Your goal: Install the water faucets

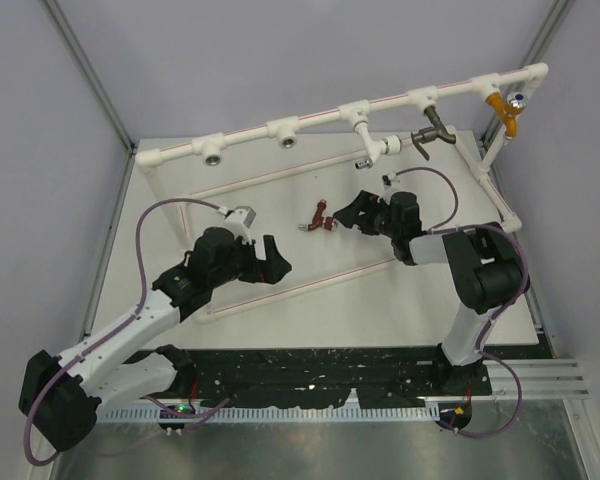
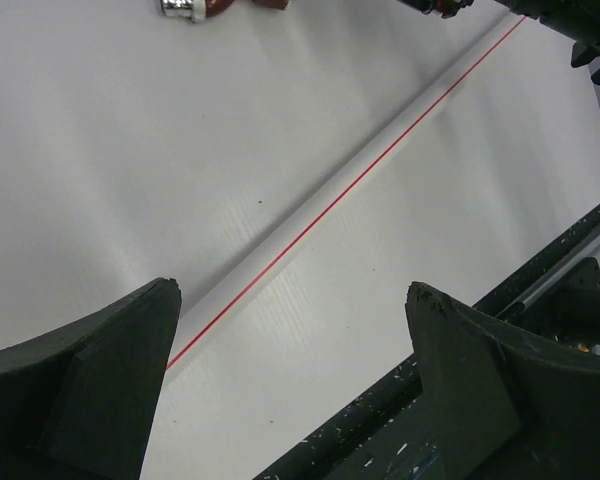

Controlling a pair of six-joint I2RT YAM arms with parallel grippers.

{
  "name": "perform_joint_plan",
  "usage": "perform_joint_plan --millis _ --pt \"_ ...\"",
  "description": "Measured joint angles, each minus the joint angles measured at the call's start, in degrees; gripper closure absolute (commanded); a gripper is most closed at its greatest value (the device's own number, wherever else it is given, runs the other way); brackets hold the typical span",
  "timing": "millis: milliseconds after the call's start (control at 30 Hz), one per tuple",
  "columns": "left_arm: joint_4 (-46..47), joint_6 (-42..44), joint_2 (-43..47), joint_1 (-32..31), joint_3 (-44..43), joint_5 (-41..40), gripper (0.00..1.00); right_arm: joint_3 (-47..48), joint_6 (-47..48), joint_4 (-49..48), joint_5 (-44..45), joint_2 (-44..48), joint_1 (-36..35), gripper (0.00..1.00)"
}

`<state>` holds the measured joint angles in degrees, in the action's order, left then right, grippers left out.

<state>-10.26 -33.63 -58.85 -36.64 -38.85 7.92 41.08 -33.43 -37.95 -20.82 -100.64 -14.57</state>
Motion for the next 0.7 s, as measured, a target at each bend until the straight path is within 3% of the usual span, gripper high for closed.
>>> perform_joint_plan --millis 167,400,600,700 --pt "-3.76 2.73 7.85 0.00 2.45 -6.49 0.01 5.90 -4.02 -3.32 -2.03 -8.04 -2.43 0.19" --pt "-7.23 3.10 9.14 0.00 5.90 -9.57 0.01 8.90 -7.58 -2.75 -2.45 -12.46 -4.31 0.19" --pt "-7.58 3.13 8.17 0.00 5.90 -9.90 0.01 11.32 -8.15 -2.40 -3.23 -14.56 -4.61 0.30" --pt "-7.65 3.13 6.97 0.00 5.90 -9.90 0.01 11.72 -7.87 -1.68 -3.61 -14.95 -4.61 0.42"
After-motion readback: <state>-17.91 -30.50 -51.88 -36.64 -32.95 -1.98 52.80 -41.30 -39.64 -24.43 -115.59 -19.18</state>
